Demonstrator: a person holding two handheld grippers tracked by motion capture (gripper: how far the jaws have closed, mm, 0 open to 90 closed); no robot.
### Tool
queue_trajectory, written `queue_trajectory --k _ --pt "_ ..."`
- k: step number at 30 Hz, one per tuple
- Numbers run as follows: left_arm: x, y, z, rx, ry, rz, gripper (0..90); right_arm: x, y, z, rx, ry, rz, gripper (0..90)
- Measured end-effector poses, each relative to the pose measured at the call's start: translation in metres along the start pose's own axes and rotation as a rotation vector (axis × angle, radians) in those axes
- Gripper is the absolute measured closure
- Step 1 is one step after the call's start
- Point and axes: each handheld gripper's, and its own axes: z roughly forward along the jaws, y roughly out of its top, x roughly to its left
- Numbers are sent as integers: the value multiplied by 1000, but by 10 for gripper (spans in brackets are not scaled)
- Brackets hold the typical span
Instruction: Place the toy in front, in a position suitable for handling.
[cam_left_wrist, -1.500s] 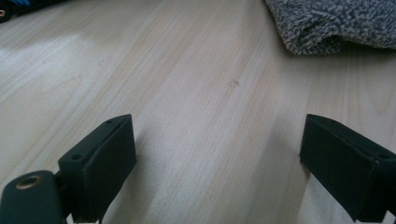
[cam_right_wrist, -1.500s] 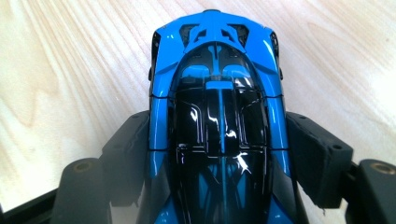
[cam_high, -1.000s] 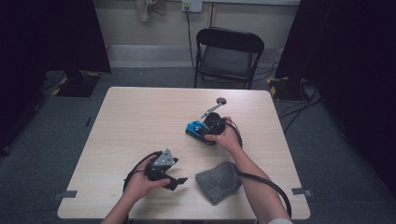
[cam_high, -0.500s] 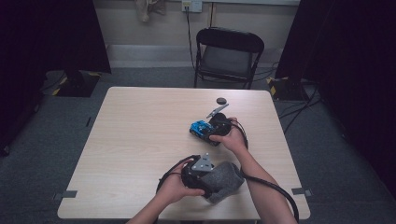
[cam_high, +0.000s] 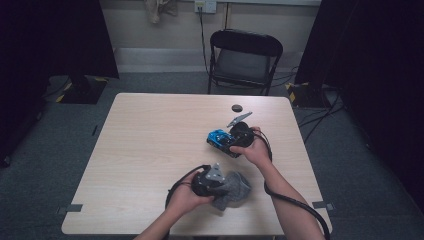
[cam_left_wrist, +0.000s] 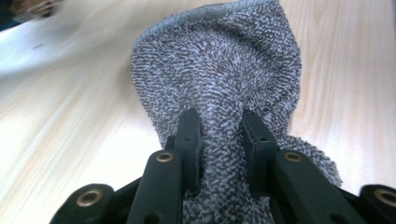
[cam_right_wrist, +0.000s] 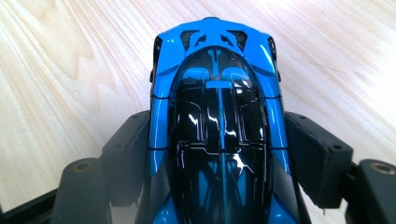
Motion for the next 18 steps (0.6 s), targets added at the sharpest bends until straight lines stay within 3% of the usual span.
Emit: queue_trajectory --k 10,13,18 --pt "41 -58 -84 -88 120 -175 720 15 -13 -16 -19 20 -13 284" --pt "47 -73 -96 -79 172 -189 719 25 -16 -16 -12 31 -33 284" --pt "55 -90 -106 -101 198 -242 717 40 -21 -12 -4 48 -55 283"
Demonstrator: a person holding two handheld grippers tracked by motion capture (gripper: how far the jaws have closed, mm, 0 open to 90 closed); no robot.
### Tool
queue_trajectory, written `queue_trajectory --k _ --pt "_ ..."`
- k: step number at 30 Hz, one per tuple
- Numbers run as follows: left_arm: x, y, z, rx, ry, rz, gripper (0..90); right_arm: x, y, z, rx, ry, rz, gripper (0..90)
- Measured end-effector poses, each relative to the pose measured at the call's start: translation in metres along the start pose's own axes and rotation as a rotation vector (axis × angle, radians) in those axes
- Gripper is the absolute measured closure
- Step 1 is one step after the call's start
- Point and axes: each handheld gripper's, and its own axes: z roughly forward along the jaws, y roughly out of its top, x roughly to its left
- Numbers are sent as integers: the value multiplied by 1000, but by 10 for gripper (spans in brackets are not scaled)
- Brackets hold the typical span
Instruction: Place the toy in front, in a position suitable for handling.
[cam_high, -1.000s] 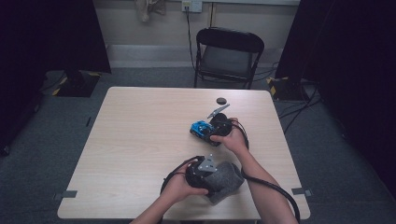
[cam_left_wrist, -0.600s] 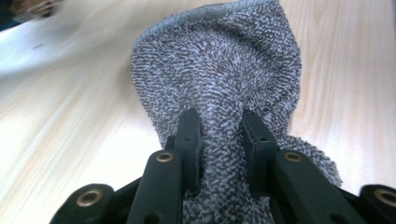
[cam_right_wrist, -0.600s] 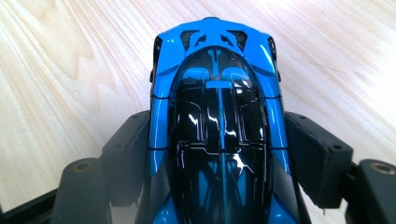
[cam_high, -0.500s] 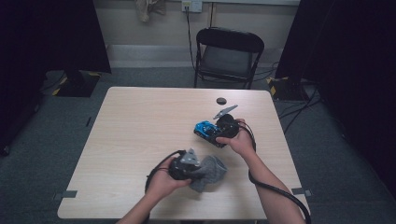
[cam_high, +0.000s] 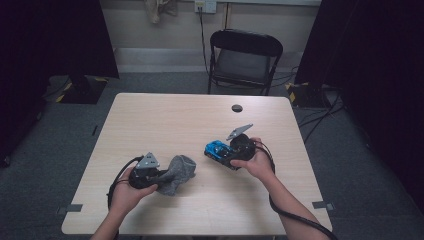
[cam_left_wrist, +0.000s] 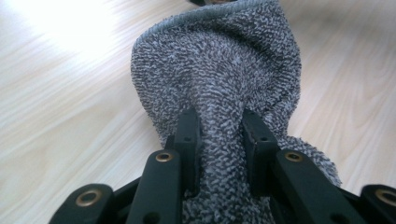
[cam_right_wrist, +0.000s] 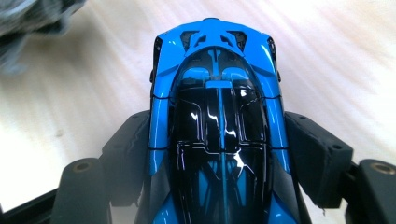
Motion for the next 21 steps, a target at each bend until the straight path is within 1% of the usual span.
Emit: queue_trajectory --k 1,3,4,5,7,8,11,12,14,15,17,19,21 --pt "2 -1 -2 4 9 5 717 3 -1 1 0 5 -5 283" --pt "4 -2 -3 -2 23 2 716 8 -3 3 4 7 -10 283" --pt "5 -3 -4 -4 24 -7 716 10 -4 4 6 7 -15 283" --pt "7 -4 -4 -2 35 -9 716 11 -4 5 9 7 -19 283" --pt "11 -7 -4 1 37 -28 716 15 -6 6 9 9 -29 284" --pt "13 -9 -3 11 42 -29 715 17 -6 6 7 11 -27 283" --pt "16 -14 0 27 48 -42 713 20 -7 7 8 1 -45 283" --pt "17 -15 1 34 51 -44 713 21 -8 8 4 9 -38 283" --pt "17 -15 2 35 54 -45 711 23 -9 9 9 2 -50 283" --pt "17 -16 2 39 54 -43 710 24 -11 11 9 4 -45 283" --pt "16 -17 3 43 57 -41 709 25 -13 13 12 -5 -52 283" --pt "16 -18 4 52 58 -39 709 25 -16 15 14 3 -47 283" --pt "17 -18 6 53 55 -45 708 26 -18 18 22 -7 -55 283"
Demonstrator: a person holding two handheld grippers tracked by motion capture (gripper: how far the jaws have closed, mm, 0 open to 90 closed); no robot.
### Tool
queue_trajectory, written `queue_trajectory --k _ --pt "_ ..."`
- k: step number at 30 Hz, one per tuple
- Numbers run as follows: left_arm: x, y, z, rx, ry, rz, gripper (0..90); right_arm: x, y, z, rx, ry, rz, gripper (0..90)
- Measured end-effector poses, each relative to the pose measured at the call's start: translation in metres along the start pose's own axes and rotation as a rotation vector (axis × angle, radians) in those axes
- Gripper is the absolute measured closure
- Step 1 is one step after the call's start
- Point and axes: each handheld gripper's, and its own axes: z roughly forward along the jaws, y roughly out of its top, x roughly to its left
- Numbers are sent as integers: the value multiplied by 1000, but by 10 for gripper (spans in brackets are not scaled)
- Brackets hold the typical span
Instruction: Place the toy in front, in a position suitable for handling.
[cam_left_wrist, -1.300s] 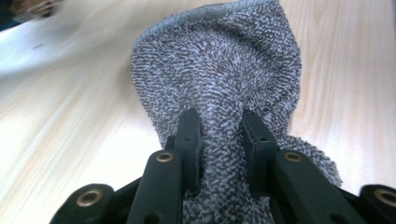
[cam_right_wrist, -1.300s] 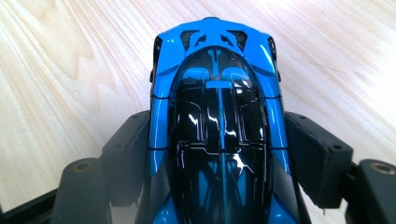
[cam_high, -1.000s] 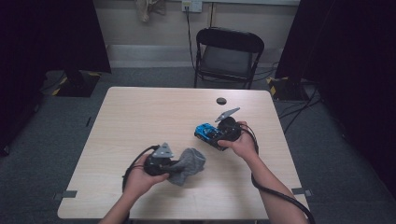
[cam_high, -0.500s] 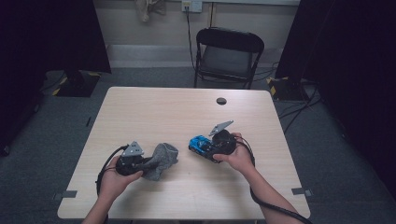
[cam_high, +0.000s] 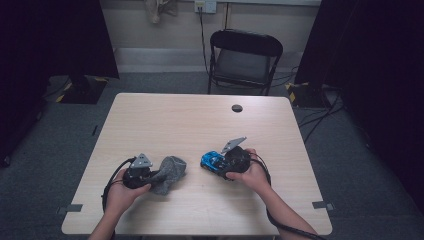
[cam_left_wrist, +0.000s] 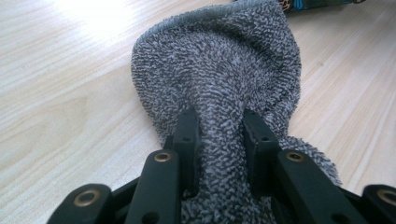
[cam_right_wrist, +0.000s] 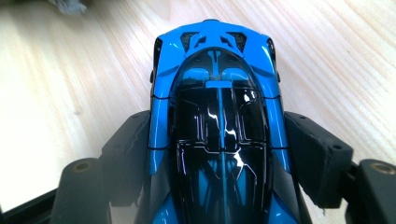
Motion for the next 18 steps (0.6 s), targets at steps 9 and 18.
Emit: queue_trajectory --k 9,18 --pt "1 -1 5 5 -5 -3 706 4 -6 6 -11 5 -16 281" --pt "1 0 7 8 -8 -3 705 3 -7 12 -37 16 3 280"
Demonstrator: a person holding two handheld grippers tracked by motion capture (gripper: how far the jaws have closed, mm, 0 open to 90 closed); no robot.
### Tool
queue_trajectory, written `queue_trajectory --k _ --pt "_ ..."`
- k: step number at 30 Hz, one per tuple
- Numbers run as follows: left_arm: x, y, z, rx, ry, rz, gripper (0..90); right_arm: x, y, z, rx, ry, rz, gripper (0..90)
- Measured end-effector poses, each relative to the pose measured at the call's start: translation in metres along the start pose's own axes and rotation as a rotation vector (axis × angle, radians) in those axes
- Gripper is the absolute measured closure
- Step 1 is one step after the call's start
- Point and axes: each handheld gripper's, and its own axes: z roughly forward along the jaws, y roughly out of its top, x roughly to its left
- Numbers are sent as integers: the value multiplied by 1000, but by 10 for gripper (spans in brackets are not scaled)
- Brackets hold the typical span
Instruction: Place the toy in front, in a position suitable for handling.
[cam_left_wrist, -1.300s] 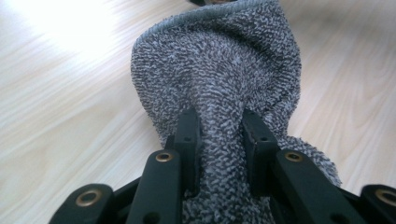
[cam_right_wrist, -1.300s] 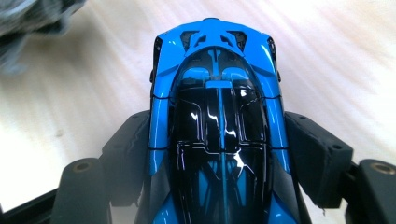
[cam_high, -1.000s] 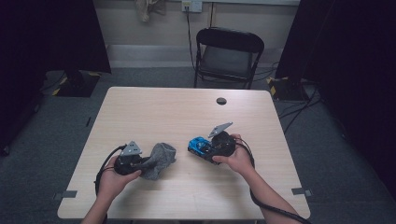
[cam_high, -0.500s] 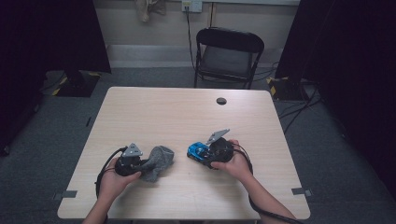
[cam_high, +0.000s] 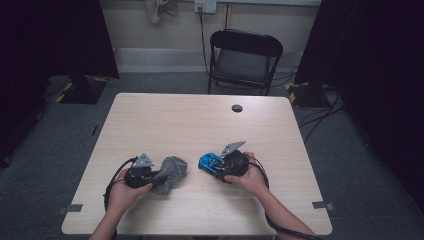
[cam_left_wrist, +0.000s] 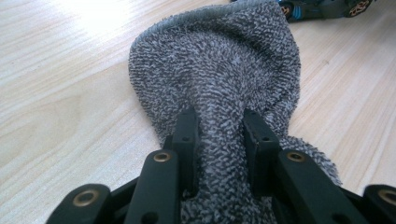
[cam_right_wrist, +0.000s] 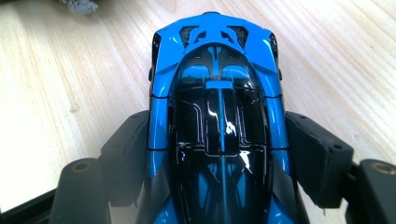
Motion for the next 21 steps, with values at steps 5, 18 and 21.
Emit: queue_trajectory --k 5,18,21 --pt "1 -1 1 1 -8 -8 705 0 3 2 5 -5 -11 278" --pt "2 -2 2 6 -13 -16 704 1 5 5 -4 -5 2 273" --pt "2 -2 3 2 -15 -18 702 2 6 5 4 -16 -15 267"
